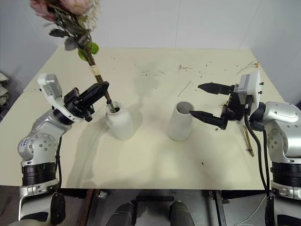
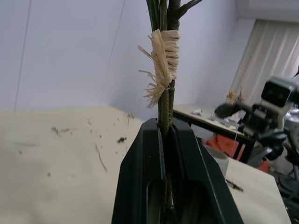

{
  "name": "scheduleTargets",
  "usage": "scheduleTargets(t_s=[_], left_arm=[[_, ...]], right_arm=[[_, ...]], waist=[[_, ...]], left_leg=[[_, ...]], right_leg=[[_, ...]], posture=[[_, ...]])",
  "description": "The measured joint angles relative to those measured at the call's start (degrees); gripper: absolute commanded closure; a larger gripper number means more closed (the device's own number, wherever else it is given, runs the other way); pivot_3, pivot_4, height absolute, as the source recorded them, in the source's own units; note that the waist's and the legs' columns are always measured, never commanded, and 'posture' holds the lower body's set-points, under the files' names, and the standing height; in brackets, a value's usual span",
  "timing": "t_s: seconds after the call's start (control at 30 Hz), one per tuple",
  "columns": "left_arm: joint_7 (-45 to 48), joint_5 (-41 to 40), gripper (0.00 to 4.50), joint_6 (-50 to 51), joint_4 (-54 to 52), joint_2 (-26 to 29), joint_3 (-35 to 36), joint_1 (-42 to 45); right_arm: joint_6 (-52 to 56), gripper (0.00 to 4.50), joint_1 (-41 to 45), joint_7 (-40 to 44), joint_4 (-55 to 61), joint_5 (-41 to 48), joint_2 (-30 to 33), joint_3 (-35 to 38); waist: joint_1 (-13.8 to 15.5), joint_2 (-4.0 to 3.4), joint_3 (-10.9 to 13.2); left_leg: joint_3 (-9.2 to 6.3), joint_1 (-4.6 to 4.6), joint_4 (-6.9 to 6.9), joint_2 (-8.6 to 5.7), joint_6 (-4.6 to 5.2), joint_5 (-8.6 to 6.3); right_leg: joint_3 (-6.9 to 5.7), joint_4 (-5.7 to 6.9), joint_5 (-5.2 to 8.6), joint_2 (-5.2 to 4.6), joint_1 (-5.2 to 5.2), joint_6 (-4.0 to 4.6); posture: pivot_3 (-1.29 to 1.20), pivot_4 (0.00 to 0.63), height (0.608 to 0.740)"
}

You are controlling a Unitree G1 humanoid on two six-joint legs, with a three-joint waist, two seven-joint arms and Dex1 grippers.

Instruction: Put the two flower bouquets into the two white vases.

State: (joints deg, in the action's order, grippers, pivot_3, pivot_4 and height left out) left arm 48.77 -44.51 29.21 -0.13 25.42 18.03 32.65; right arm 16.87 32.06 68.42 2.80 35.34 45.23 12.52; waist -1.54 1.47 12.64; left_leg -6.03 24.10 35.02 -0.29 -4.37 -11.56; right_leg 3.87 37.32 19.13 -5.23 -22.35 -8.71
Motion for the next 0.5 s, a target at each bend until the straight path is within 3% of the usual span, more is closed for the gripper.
scheduleTargets(t_s=[0.27, 0.5], left_arm=[[4.2, 3.6, 2.11, -5.8, 0.8, 0.7, -1.9, -0.6], [7.1, 5.0, 0.02, -8.2, 1.0, 5.8, -2.1, -1.7]], right_arm=[[-0.1, 0.00, -0.5, -1.1, 0.1, 0.0, 0.0, 0.0], [-0.4, 0.00, -1.1, -1.4, 0.1, 0.1, 0.0, 0.2]], waist=[[0.0, 0.00, 0.0], [-0.1, 0.00, 0.0]], left_leg=[[0.00, 0.01, -0.09, 0.01, 0.01, -0.01], [0.01, 0.01, -0.12, 0.01, 0.03, -0.02]], right_leg=[[0.00, -0.12, 0.00, 0.00, -0.01, 0.00], [0.00, -0.17, 0.00, 0.00, 0.00, 0.00]], posture=[[0.00, 0.150, 0.740], [0.00, 0.150, 0.740]])
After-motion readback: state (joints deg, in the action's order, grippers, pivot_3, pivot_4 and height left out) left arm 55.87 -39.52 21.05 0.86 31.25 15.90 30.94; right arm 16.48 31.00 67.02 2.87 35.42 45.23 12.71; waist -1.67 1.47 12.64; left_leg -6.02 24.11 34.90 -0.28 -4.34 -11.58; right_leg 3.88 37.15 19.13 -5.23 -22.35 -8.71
